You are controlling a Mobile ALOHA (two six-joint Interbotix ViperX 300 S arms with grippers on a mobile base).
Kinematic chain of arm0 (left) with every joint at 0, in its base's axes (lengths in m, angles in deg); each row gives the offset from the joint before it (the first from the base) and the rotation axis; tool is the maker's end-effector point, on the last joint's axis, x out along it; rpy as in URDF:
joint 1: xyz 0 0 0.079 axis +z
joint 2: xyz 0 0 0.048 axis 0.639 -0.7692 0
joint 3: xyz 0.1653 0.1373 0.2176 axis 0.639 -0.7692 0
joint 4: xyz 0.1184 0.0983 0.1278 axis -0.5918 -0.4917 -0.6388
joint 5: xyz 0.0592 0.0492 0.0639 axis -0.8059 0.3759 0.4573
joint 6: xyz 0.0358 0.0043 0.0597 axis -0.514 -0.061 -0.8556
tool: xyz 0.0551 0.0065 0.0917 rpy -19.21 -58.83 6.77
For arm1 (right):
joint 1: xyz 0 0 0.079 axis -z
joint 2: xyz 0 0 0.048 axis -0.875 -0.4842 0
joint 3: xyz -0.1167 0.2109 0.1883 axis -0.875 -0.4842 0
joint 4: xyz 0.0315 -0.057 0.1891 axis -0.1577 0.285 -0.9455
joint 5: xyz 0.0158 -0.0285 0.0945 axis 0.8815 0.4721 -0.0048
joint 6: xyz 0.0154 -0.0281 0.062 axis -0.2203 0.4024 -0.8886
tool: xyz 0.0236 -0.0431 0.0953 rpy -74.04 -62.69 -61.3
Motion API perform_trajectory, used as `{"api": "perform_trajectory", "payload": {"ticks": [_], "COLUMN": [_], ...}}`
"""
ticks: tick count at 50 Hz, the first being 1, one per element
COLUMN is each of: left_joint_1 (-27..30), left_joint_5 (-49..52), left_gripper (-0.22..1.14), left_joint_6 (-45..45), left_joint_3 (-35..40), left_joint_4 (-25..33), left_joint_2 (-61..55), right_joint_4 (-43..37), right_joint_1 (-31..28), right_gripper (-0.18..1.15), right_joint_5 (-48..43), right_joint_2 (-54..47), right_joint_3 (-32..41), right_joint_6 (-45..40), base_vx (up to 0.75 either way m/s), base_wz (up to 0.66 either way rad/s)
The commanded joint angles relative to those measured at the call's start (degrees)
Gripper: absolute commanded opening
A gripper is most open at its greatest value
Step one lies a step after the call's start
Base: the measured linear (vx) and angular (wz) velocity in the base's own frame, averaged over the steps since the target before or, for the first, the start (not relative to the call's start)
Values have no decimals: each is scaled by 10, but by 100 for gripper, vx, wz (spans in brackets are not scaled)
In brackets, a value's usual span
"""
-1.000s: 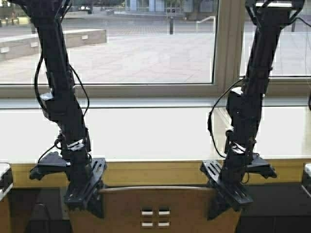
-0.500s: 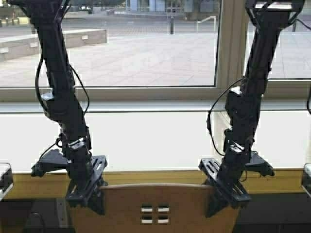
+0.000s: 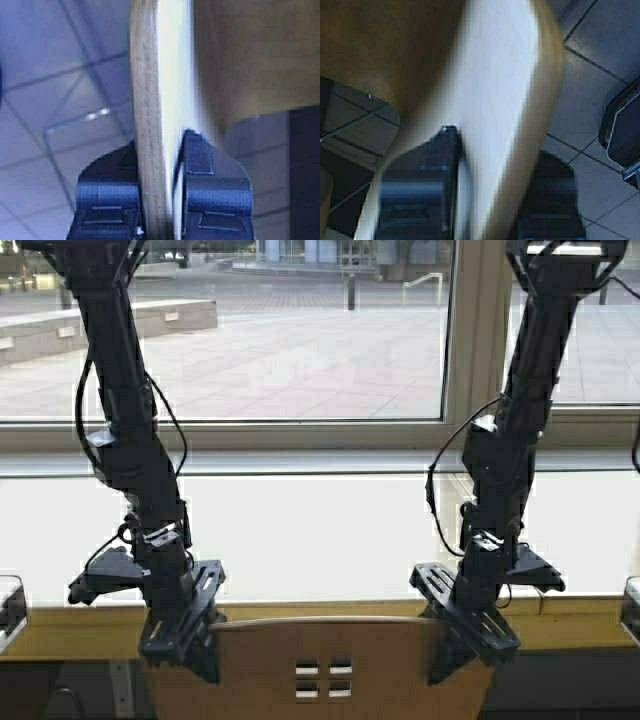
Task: Push the chairs under the table
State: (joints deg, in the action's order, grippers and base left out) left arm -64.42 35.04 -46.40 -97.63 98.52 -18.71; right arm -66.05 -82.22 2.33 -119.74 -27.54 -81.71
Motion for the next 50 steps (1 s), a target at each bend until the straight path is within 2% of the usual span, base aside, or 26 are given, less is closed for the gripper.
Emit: {"api": "perform_trajectory", "payload": {"ticks": [1, 9, 13, 18, 27, 45, 50], "left_joint_1": [-4, -2, 0, 2, 2, 6, 16], "left_joint_5": [-2, 3, 8, 18, 33, 33, 33], "left_gripper": [40, 63, 74, 82, 82, 82, 82], "left_joint_6": [-38, -62, -71, -71, -63, -72, -89], "left_joint_3": [18, 18, 11, 7, -9, -71, -97], "left_joint_4": [-15, -15, -15, -13, -2, -2, -21], "left_joint_2": [13, 18, 22, 29, 71, 243, 303], "right_joint_4": [49, 34, 8, -4, -6, -4, 18], "right_joint_1": [-28, -23, -23, -24, -23, -22, -21], "right_gripper": [28, 84, 100, 102, 101, 101, 101], "right_joint_5": [17, 36, 24, 18, 3, -17, -19], "right_joint_2": [12, 13, 23, 37, 95, 291, 357], "right_joint_3": [12, 22, 11, -4, -34, -117, -138], "right_joint_6": [47, 40, 39, 39, 40, 40, 47], "base_vx": [1, 0, -1, 0, 0, 0, -1], "base_wz": [0, 0, -2, 0, 0, 0, 0]}}
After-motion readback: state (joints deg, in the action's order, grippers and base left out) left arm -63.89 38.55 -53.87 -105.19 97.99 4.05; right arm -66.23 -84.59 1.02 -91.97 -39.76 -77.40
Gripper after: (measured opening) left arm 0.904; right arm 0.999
